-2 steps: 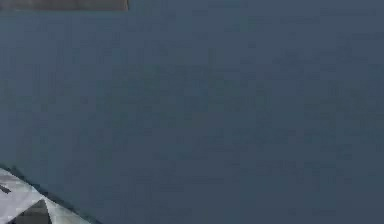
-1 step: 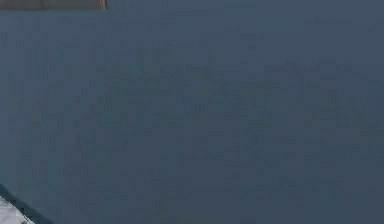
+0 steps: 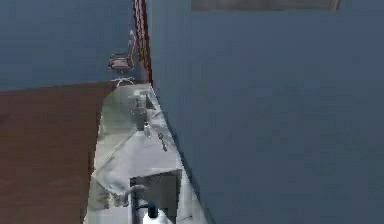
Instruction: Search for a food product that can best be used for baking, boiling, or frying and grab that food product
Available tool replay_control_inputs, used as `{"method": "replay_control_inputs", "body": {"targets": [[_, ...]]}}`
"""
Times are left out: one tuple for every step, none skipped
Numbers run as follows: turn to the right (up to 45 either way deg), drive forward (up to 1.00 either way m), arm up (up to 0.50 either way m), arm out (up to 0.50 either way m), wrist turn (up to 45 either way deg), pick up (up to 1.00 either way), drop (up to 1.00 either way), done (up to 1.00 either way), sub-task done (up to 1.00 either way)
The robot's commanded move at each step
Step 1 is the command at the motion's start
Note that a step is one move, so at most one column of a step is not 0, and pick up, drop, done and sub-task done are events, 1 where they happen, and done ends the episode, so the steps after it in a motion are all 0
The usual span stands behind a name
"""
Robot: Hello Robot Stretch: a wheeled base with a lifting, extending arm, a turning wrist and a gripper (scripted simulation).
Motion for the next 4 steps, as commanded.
{"method": "replay_control_inputs", "body": {"targets": [[-45.0,0.0,0.0,0.0,0.0,0.0,0.0,0.0,0.0],[-45.0,0.0,0.0,0.0,0.0,0.0,0.0,0.0,0.0],[-9.0,0.0,0.0,0.0,0.0,0.0,0.0,0.0,0.0],[0.0,0.55,0.0,0.0,0.0,0.0,0.0,0.0,0.0]]}}
